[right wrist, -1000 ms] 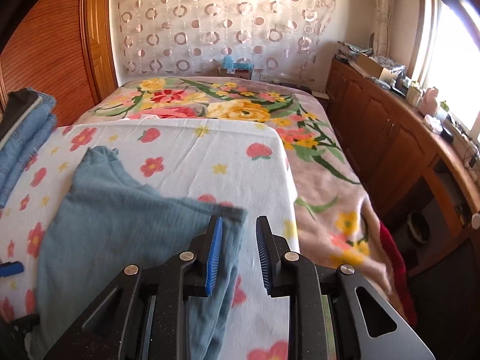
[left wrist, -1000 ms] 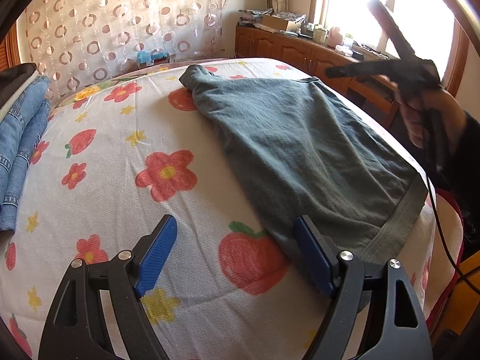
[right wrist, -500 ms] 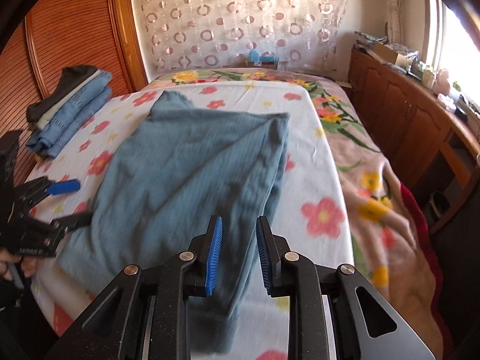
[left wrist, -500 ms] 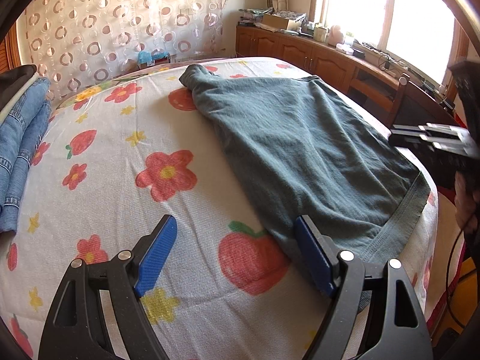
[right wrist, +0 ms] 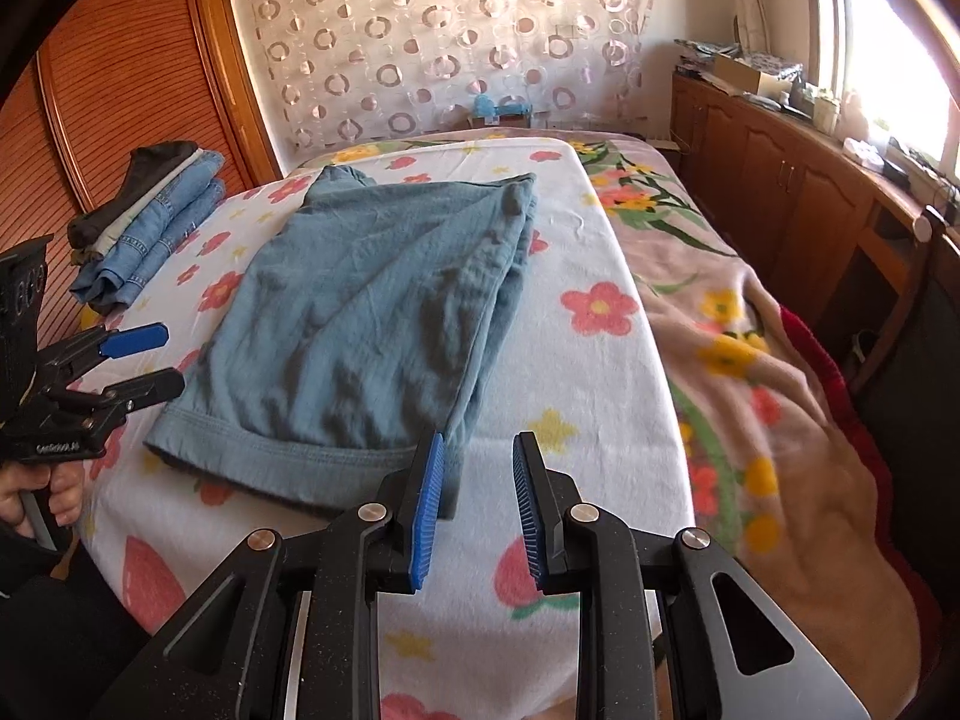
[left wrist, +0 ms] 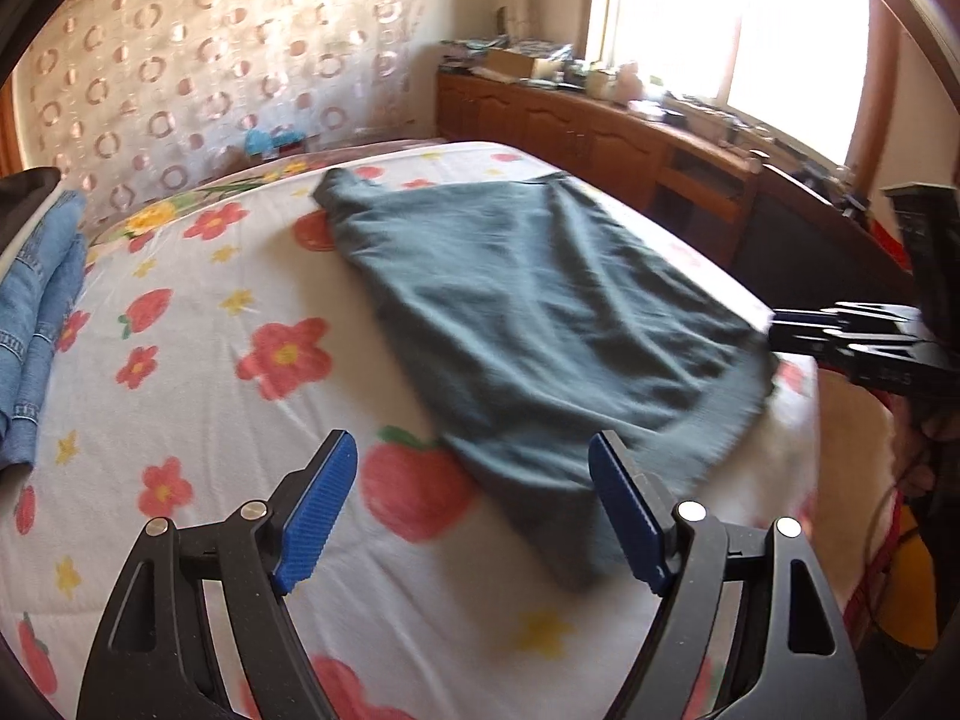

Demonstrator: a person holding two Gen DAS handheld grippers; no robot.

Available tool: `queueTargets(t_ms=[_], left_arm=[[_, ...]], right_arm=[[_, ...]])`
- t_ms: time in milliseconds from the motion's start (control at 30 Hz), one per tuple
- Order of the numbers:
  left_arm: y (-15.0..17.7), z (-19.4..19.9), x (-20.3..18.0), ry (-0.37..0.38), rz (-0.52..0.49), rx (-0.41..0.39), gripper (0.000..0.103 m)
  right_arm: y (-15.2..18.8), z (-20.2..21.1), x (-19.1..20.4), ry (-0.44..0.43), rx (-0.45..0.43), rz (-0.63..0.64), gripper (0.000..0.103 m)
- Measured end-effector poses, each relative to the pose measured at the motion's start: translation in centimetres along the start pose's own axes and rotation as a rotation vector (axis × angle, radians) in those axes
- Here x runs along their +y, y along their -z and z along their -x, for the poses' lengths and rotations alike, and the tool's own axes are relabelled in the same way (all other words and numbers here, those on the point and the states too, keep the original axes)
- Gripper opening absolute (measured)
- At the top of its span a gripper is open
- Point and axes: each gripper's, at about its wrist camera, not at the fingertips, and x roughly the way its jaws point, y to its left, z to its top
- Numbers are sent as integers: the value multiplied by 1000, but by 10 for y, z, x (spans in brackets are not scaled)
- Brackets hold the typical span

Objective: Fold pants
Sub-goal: 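Grasp the hem of the folded shorts with the left tool and lift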

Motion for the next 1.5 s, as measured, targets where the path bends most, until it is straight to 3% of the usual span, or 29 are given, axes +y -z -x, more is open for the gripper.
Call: queueTargets(t_ms=[100,233,367,433,467,567,733,967,1133,1233,1500], left_arm=[[7,4,-11,38,-19,13,73],[13,2,-15,67,-21,37,56],[18,-4,-13,89,7,58,46],[20,-5,-15,96,6,58,36],[20,-4,-16,100,3,57,30],[19,-2,-17,104,-2,43,19],[15,10,-15,106,2,8,18],[19,5,-10,111,18,34,18],[22,0,-9,109,25,51,18],[23,-1,-9,107,30,55,18],[24,-1,-9,107,35,46,18]], right_arm=[[4,1,0,-28,1,-25,25],[5,1,6,-56,1,-26,25],[7,-3,9,-43,5,-17,25],[7,-4,8,-40,9,-18,24],[7,-4,9,-43,9,-15,16],[5,0,8,-57,-3,-16,12],[5,10,12,-81,-16,-8,11],[14,1,12,-62,35,-15,11],[9,1,11,-58,21,-27,11],[7,1,13,-42,0,-29,31],[10,-17,17,-32,36,-40,32]])
